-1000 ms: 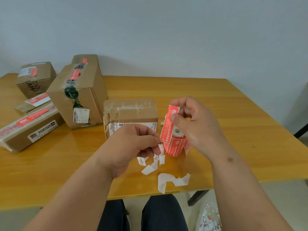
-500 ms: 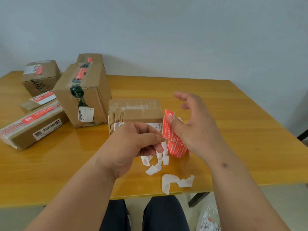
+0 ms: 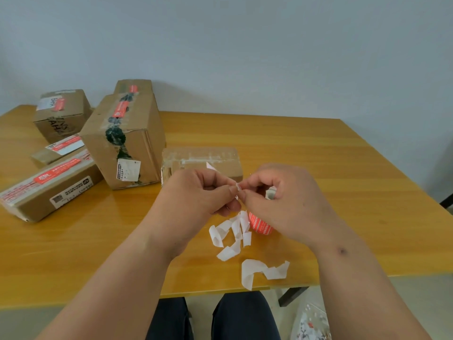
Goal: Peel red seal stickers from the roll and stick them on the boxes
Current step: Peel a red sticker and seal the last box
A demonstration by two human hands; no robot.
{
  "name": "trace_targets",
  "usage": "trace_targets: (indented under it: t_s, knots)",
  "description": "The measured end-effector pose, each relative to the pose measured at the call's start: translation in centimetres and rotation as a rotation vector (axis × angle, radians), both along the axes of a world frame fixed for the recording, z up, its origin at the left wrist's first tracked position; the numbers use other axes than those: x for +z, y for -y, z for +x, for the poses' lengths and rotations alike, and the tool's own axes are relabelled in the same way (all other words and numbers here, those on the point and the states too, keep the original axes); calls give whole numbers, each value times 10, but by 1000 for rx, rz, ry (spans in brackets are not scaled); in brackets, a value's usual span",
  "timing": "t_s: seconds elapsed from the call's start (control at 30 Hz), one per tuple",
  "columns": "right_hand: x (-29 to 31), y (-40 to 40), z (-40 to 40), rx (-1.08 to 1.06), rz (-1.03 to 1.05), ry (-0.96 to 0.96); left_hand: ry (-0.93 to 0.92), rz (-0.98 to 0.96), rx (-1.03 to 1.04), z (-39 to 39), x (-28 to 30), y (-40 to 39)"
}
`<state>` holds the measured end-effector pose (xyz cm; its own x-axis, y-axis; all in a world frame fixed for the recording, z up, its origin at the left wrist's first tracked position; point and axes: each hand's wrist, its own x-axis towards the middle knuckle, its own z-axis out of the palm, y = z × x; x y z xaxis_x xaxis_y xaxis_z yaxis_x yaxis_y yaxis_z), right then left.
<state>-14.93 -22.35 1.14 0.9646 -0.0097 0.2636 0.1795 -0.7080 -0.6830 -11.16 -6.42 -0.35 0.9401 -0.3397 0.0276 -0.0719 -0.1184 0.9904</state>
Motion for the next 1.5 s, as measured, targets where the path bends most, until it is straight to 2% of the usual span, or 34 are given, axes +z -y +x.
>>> trace_targets:
  t_s: [0.2, 0.33, 0.5, 0.63, 0.7, 0.83, 0.9, 0.97, 1.07, 1.17, 1.3, 1.37, 1.4, 1.5]
  knots:
    - [-2, -1, 5, -44, -2, 8, 59, 83, 10, -1, 2, 0]
    - [-4, 2, 6, -128, 66, -4, 3, 168, 11, 3, -3, -4]
    - [2, 14, 9, -328, 169, 48, -113, 470, 2, 14, -23, -14]
    - [5, 23, 10, -448, 162, 105, -93, 753, -49, 17, -35, -16]
    - [7, 23, 10, -445, 152, 95, -52, 865, -95, 16, -37, -15]
    - [8, 13, 7, -349, 142, 25, 43, 929, -135, 14, -37, -6]
    - [5, 9, 8, -326, 107, -10, 97, 863, -103, 12, -35, -5]
    - [3, 7, 8, -328, 69, -17, 187, 711, -24, 7, -32, -3]
    - [4, 5, 8, -338, 67, -24, 478, 462, 158, -4, -27, 1]
    - [6, -2, 9, -270, 129, -42, 837, 463, 176, -3, -30, 7]
    - [7, -11, 8, -109, 257, -85, 1037, 442, 266, 4, -31, 8]
    - [7, -11, 6, -35, 311, -87, 1027, 383, 285, 4, -30, 7]
    - [8, -9, 5, -25, 352, -79, 945, 329, 291, 2, -28, 7]
    - [3, -3, 10, -105, 439, -67, 408, 11, 339, -2, -19, 8]
